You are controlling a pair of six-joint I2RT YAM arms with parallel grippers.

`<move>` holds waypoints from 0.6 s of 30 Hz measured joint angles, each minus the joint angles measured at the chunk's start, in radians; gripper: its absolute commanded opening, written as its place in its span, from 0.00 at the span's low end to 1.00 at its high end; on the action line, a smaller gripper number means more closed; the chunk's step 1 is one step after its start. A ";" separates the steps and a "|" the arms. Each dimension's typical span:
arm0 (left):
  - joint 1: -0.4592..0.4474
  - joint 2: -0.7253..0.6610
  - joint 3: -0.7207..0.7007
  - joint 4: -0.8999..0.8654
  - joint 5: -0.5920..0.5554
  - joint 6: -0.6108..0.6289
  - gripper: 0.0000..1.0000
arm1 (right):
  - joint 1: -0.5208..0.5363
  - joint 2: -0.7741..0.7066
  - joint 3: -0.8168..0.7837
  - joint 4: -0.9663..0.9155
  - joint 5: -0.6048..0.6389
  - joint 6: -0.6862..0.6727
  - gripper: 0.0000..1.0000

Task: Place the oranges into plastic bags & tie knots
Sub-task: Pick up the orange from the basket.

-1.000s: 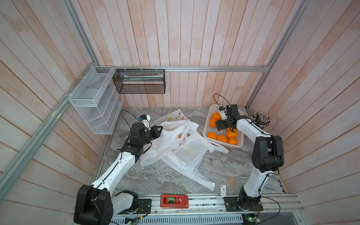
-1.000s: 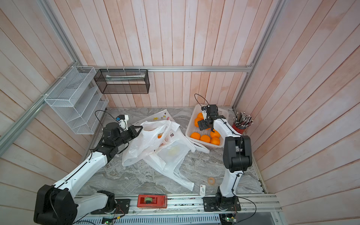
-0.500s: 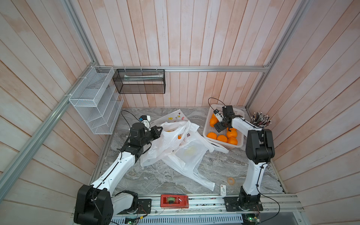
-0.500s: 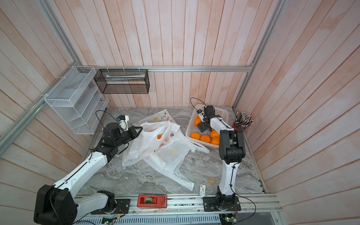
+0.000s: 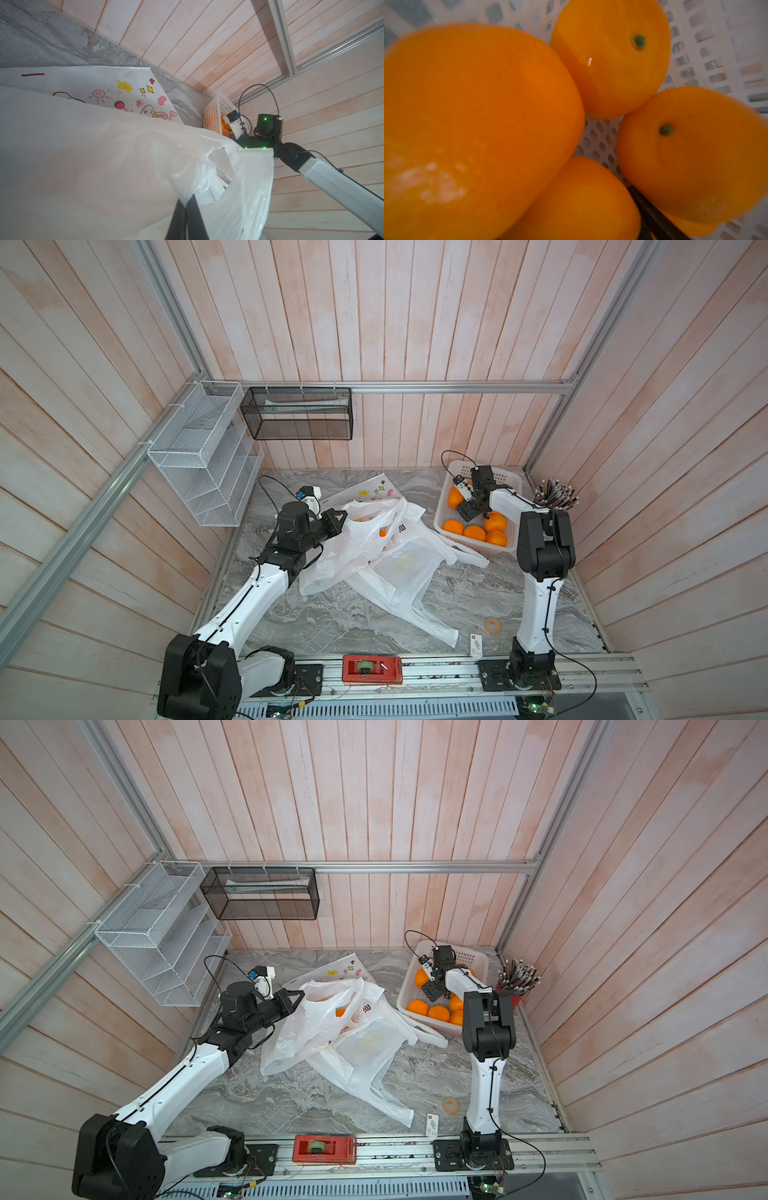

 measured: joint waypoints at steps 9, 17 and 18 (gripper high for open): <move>0.000 0.000 0.000 -0.014 -0.007 0.000 0.00 | -0.008 -0.054 -0.061 0.042 -0.020 0.021 0.56; 0.000 0.000 0.000 -0.013 -0.006 0.001 0.00 | -0.012 -0.314 -0.161 0.045 -0.097 0.123 0.54; 0.000 0.000 0.000 -0.013 -0.005 0.002 0.00 | -0.012 -0.347 -0.165 0.044 -0.121 0.143 0.54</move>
